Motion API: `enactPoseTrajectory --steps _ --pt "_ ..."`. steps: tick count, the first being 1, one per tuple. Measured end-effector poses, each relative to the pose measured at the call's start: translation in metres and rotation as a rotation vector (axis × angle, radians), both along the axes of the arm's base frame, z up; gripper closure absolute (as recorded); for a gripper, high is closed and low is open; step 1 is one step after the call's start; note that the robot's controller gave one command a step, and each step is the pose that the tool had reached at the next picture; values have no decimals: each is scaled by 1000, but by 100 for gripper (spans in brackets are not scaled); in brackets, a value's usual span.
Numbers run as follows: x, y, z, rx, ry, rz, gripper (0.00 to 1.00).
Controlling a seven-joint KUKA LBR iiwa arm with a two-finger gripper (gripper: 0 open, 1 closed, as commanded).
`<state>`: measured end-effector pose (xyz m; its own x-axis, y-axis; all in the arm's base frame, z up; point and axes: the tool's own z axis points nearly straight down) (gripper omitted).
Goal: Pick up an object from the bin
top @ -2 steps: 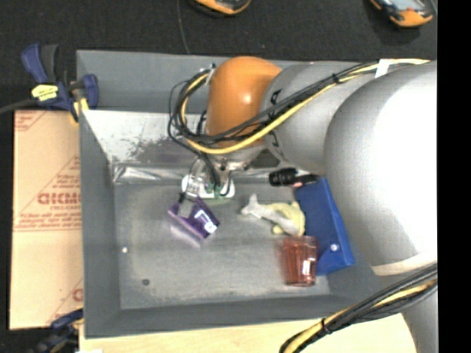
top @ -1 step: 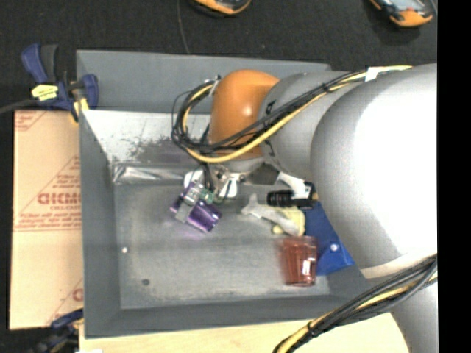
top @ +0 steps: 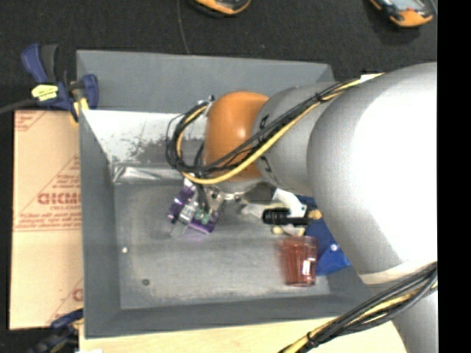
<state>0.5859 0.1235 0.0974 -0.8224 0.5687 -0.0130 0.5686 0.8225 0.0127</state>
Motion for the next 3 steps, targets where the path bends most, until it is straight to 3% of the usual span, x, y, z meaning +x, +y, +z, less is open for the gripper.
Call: enactPoseTrajectory --steps 1,2,3 --pt "27 -19 -26 -2 1 109 0" --pt "11 -7 -27 1 2 48 0" --pt "29 -24 -23 -1 1 81 100"
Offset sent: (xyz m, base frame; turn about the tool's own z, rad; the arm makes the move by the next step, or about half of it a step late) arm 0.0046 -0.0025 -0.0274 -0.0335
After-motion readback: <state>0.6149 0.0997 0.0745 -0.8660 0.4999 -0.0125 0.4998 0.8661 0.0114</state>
